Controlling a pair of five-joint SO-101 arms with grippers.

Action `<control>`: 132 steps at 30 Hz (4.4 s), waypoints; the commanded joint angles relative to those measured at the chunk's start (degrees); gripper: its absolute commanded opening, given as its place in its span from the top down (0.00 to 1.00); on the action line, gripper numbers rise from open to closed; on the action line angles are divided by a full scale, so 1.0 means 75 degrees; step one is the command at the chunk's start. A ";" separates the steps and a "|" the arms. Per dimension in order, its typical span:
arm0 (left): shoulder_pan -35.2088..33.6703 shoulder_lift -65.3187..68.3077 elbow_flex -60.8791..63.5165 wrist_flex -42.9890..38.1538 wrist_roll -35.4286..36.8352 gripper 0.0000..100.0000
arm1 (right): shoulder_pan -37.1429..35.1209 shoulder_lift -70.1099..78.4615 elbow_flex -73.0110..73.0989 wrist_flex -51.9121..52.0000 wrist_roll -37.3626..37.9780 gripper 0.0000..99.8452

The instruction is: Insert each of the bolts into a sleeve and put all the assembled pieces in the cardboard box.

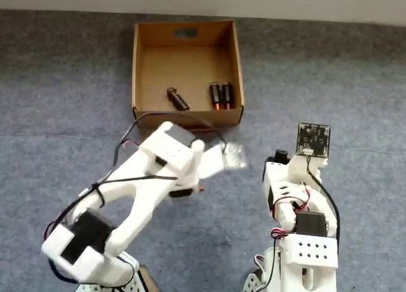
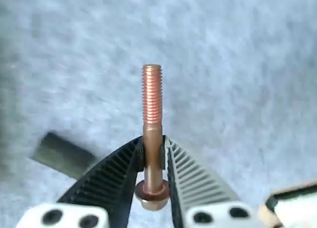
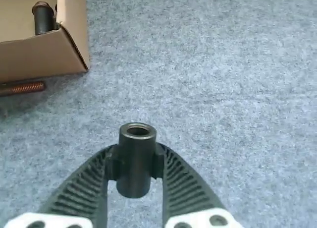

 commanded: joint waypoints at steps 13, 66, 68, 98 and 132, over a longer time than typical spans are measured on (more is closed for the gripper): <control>-0.0440 0.0592 0.0006 0.0035 -0.1055 0.80 | 0.0041 -0.0088 0.0147 -0.0147 -0.0035 0.99; -0.0744 0.0440 0.0721 -0.2004 1.0034 0.74 | 0.0029 -0.0088 0.0158 -0.0147 -0.0023 0.99; -0.0744 0.0639 0.0604 -0.2004 1.0034 0.74 | 0.0029 -0.0088 0.0158 -0.0147 -0.0023 0.99; 0.0803 0.1002 -0.0158 -0.1981 0.5873 0.99 | 0.0041 -0.0088 0.0170 -0.0147 -0.0023 0.99; 0.0662 0.1026 -0.0193 -0.3528 0.5861 0.84 | 0.0029 -0.0088 0.0170 -0.0147 -0.0047 0.99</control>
